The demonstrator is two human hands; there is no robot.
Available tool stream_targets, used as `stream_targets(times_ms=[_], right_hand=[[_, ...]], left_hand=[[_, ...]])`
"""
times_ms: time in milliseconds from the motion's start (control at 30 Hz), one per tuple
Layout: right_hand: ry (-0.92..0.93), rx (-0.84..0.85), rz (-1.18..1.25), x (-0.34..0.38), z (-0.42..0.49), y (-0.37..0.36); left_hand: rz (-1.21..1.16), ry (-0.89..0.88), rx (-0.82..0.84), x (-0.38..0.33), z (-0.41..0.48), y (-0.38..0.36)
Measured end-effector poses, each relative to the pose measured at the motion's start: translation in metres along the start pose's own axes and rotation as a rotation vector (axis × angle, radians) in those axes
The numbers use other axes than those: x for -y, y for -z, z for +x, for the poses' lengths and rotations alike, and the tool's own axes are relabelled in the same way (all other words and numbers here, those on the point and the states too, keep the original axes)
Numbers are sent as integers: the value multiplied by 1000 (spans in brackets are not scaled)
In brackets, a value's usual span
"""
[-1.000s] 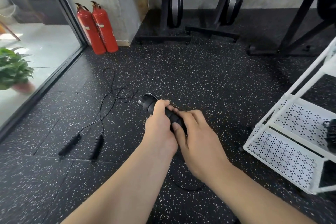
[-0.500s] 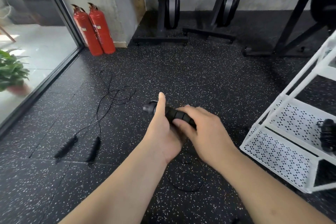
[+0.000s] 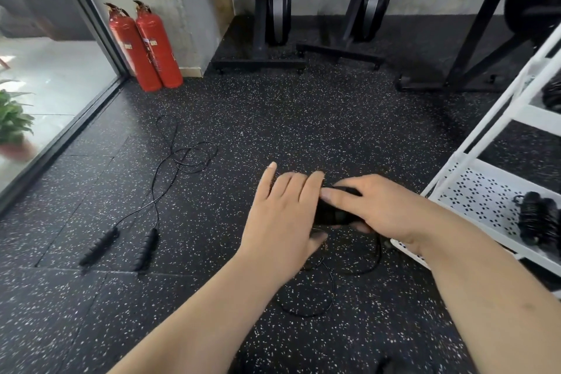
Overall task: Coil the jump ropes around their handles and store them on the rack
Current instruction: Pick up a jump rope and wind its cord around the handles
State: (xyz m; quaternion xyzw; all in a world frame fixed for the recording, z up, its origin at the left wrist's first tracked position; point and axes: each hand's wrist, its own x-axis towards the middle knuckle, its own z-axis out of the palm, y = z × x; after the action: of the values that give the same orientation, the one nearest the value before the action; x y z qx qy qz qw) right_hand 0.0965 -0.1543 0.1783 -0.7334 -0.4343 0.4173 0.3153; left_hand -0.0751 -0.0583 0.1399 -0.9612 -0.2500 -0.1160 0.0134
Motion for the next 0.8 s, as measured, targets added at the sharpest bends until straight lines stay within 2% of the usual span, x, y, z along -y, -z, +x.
stream_targets(times_ms=[67, 133, 200, 267, 333, 467, 633, 800], right_hand=[[-17, 20, 50, 3, -3, -3], [-37, -31, 117, 4, -3, -9], [-44, -180, 72, 3, -1, -20], [-17, -384, -110, 2, 1, -31], [12, -479, -197, 3, 1, -37], [7, -436, -159, 0, 4, -36], [-48, -431, 37, -3, 11, -35], [-3, -511, 18, 4, 12, -39]], left_hand=[[-15, 40, -46, 3, 3, -3], [-43, 89, -51, 1, 5, 2], [-85, 138, 14, -4, 5, 7], [-134, 178, 93, -9, 4, 9], [-151, 191, 112, -13, 3, 11], [-153, 192, 103, -14, 2, 12], [-120, 217, 60, -14, 4, 12], [-175, 269, 42, -14, 4, 13]])
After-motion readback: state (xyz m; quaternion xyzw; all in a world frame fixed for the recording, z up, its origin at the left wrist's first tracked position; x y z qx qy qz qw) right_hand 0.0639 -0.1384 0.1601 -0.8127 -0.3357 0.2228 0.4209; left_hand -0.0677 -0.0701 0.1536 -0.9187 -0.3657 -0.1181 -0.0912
